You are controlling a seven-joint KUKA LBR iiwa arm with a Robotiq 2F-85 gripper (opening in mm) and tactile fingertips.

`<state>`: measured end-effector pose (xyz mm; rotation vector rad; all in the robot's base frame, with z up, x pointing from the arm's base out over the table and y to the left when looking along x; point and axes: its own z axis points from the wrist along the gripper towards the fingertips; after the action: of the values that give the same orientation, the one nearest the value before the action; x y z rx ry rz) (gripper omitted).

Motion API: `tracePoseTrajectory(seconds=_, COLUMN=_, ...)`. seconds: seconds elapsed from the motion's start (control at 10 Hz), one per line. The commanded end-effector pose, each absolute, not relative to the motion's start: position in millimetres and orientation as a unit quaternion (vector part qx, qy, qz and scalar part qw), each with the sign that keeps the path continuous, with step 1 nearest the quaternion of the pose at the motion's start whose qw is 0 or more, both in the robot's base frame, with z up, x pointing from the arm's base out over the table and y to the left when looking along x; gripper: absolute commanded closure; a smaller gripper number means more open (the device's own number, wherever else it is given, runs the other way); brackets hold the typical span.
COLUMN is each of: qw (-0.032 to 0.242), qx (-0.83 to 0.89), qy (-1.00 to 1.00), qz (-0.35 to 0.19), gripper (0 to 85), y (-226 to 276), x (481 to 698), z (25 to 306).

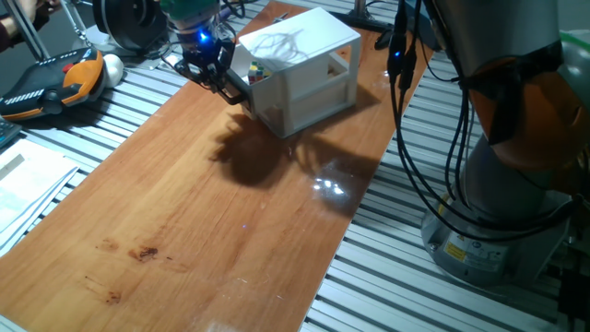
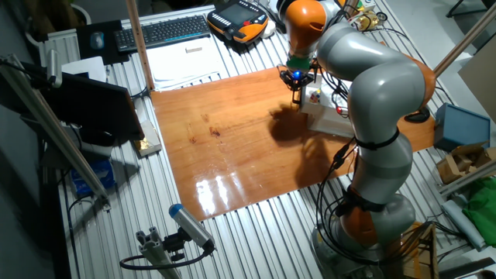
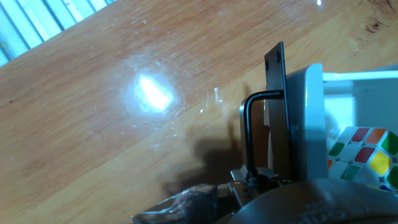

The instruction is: Grasp the handle and open the drawer

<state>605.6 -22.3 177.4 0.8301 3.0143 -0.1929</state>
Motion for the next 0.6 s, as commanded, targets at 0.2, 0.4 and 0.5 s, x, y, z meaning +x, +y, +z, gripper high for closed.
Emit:
tracePoseTrajectory(seconds=0.2, qw=0.004, qx=0.265, qy=0.962, qz=-0.063, gripper=84.3, y=-19.0, x=605.7, z=177.9)
tracePoseTrajectory(seconds=0.4, qw=0.004, qx=0.265, qy=0.962, qz=-0.063, gripper=84.3, y=-17.1, x=605.8, z=177.8)
tracePoseTrajectory(seconds=0.5, qw=0.004, qx=0.265, qy=0.962, qz=-0.063, gripper=84.3, y=-16.2, x=606.1, z=178.5)
